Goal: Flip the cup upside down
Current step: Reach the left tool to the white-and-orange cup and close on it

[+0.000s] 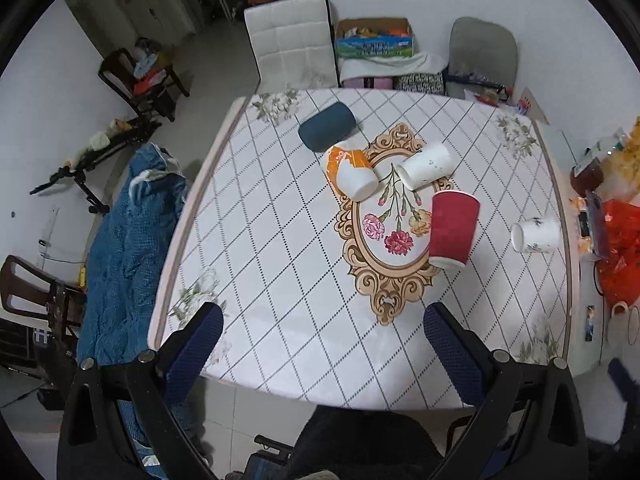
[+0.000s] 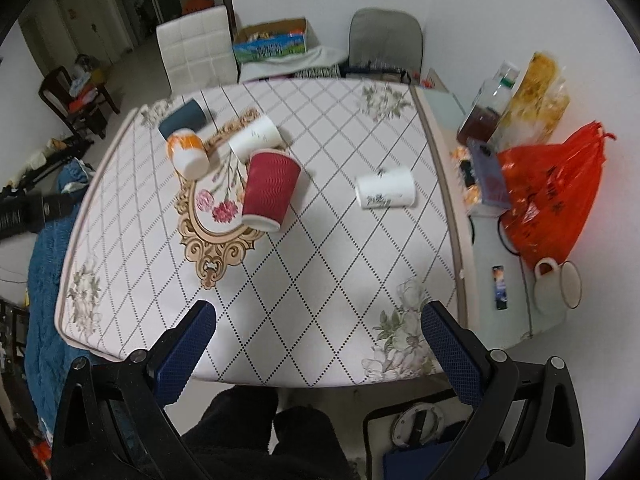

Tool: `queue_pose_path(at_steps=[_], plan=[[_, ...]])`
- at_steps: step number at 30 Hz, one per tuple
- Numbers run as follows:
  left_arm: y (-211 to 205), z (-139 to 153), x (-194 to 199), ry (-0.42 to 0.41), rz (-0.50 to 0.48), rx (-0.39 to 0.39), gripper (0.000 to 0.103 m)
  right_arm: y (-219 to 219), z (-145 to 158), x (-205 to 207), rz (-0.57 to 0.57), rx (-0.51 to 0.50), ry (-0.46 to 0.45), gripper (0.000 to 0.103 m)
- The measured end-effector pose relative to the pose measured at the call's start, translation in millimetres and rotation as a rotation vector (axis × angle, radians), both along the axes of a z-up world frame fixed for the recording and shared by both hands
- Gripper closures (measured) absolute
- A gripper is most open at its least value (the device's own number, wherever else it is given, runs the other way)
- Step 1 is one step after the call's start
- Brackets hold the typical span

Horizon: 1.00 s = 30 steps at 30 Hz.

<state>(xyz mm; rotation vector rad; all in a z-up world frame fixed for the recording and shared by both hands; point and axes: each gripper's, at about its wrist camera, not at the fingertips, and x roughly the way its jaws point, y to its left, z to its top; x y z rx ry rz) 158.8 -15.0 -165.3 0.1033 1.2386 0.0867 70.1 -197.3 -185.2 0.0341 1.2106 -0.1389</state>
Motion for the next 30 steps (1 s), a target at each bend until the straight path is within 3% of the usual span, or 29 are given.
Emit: queue_pose_path(at_steps=[18,30], plan=[[24.4,-115.8,171.5,0.209,0.022,0.018,0.000,17.1,-134.8,89.0,-0.058,-0.021,0.284,0.000],[26.0,-190.8,245.6,0.387,0.082,-0.132,0.000,32.7,-203.4,121.8,-0.087,-0.019,0.488,0.000]])
